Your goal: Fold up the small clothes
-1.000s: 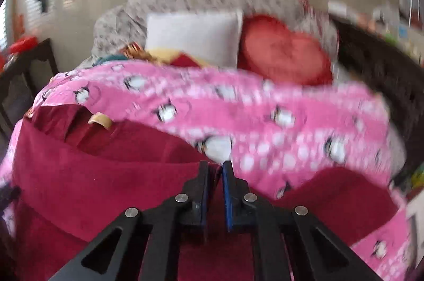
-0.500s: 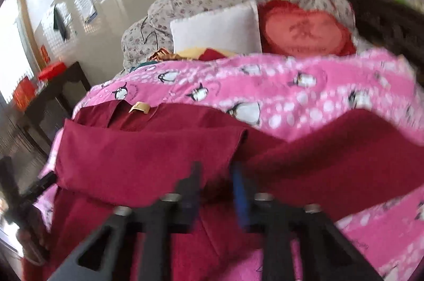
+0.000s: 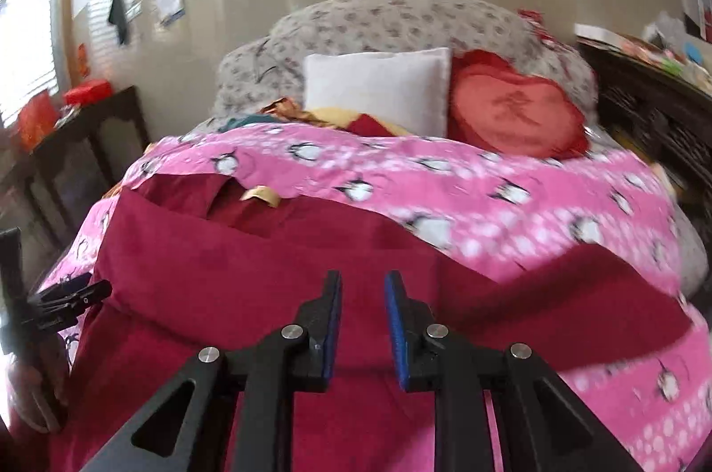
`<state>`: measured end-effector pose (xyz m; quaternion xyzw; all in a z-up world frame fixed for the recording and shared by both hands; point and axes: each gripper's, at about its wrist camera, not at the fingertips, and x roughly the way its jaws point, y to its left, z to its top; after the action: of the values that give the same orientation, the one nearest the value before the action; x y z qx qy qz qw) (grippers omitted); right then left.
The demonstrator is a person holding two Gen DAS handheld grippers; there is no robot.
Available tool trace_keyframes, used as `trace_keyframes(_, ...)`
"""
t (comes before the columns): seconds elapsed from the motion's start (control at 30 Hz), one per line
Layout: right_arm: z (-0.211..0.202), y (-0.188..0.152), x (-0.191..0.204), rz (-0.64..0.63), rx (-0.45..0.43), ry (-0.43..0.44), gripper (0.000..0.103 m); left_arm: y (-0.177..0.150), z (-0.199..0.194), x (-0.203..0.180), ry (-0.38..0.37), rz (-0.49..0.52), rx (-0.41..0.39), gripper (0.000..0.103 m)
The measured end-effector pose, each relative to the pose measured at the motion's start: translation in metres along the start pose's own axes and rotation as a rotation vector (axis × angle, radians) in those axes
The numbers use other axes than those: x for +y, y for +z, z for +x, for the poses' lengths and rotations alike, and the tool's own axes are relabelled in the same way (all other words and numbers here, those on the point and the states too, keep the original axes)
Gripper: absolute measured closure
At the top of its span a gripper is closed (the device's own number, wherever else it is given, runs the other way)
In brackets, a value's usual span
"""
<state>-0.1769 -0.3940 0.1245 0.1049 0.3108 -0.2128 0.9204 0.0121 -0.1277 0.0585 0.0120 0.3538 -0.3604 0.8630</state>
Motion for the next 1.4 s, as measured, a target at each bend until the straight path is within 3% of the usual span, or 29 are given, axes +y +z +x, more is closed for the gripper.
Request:
trace_keyframes(0.1,0.041,0.005,0.003,0.035,0.069,0.009,0.085,0.005,0.005,-0.002,0.014,0.002,-0.002,0.011)
trace_keyframes(0.17,0.082,0.001,-0.008,0.079,0.162,-0.039,0.084,0.005,0.018,-0.002,0.032,0.002,0.041,0.011)
trace_keyframes(0.23,0.091,-0.001,-0.017,0.114,0.15,-0.029,0.084,0.004,0.026,0.001,0.035,-0.005,0.076,0.011)
trace_keyframes(0.37,0.063,-0.003,-0.037,0.216,0.115,0.068,0.079,0.002,0.024,0.003,0.026,-0.012,0.066,0.011)
trace_keyframes(0.43,0.038,-0.013,-0.051,0.238,0.086,0.06,0.078,0.001,0.023,0.002,0.028,-0.008,0.066,0.011)
trace_keyframes(0.47,0.025,-0.019,-0.06,0.258,0.062,0.074,0.072,0.0,0.023,0.002,0.03,-0.006,0.067,0.011)
trace_keyframes(0.5,0.008,-0.029,-0.078,0.297,0.05,0.038,0.056,0.0,0.023,0.002,0.031,-0.003,0.065,0.011)
trace_keyframes(0.67,-0.033,-0.074,-0.166,0.533,0.014,-0.042,0.051,-0.002,0.022,0.003,0.026,-0.005,0.058,0.011)
trace_keyframes(0.73,-0.031,-0.093,-0.207,0.666,0.031,-0.055,0.051,-0.003,0.023,0.003,0.026,-0.004,0.059,0.011)
trace_keyframes(0.8,-0.02,-0.112,-0.246,0.843,0.008,0.025,0.051,-0.003,0.023,0.002,0.025,0.001,0.057,0.011)
trace_keyframes(0.93,0.009,-0.132,-0.292,1.061,-0.103,0.192,0.051,-0.004,0.025,0.001,0.02,0.0,0.065,0.011)
trace_keyframes(0.97,0.013,-0.136,-0.302,1.114,-0.155,0.225,0.059,-0.004,0.024,0.001,0.017,-0.002,0.065,0.011)
trace_keyframes(1.0,0.014,-0.134,-0.307,1.122,-0.178,0.229,0.079,-0.004,0.024,0.002,0.014,-0.005,0.064,0.011)
trace_keyframes(1.03,0.013,-0.131,-0.311,1.108,-0.186,0.211,0.091,-0.004,0.024,0.002,0.01,-0.008,0.062,0.011)
trace_keyframes(1.07,0.005,-0.127,-0.313,1.087,-0.195,0.172,0.095,-0.003,0.022,0.003,0.005,-0.013,0.057,0.011)
trace_keyframes(1.17,-0.042,-0.093,-0.29,0.925,-0.294,0.159,0.096,-0.001,0.016,0.004,-0.012,-0.024,0.036,0.011)
trace_keyframes(1.3,-0.101,-0.014,-0.185,0.455,-0.348,0.088,0.096,0.004,0.002,-0.003,-0.062,-0.023,-0.001,0.011)
trace_keyframes(1.4,-0.099,0.02,-0.088,0.21,-0.331,0.163,0.096,0.005,-0.012,-0.01,-0.11,-0.001,-0.034,0.011)
